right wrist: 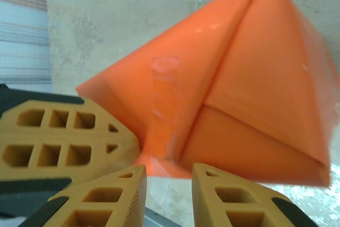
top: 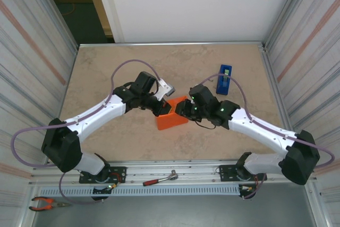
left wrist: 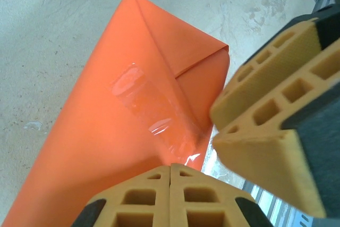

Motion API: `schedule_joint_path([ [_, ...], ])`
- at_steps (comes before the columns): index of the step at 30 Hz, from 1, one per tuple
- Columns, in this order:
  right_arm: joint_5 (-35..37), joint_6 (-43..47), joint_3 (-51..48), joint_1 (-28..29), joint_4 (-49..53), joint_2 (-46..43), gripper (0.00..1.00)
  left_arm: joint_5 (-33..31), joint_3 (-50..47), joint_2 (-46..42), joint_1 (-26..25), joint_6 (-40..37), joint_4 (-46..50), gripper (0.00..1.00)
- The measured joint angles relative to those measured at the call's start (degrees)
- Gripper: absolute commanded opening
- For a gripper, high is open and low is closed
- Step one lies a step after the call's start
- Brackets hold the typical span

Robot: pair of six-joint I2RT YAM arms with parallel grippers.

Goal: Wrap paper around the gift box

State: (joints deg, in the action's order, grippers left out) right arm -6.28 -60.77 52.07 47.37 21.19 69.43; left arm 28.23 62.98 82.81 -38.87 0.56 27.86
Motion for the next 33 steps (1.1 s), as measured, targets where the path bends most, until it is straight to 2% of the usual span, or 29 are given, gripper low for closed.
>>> schedule_joint_path([
  [4,-0.7,0.0,-1.9,-2.7,1.1,-4.4,0.21,-0.1,0.0,0.0,0.0,0.0,0.0,0.00],
  [7,-1.7,0.0,-2.0,-5.1,0.6,-6.0,0.02,-0.1,0.0,0.0,0.0,0.0,0.0,0.00],
  [8,-2.3,0.3,-1.9,-5.7,0.3,-6.1,0.00,-0.1,0.0,0.0,0.0,0.0,0.0,0.00],
  [13,-4.9,1.1,0.4,-7.9,-0.9,-2.5,0.00,0.0,0.0,0.0,0.0,0.0,-0.1,0.00],
  [19,-7.6,1.5,6.2,-8.0,-4.9,6.2,0.00,0.0,-0.1,0.0,0.0,0.0,-0.2,0.00],
  [24,-8.9,1.5,7.1,-8.0,-7.0,10.9,0.00,0.0,-0.2,0.0,0.0,0.0,-0.3,0.00],
  [33,-10.3,1.3,4.7,-8.3,-10.0,12.0,0.00,-0.1,-0.5,-0.3,0.0,0.0,-0.7,0.00],
])
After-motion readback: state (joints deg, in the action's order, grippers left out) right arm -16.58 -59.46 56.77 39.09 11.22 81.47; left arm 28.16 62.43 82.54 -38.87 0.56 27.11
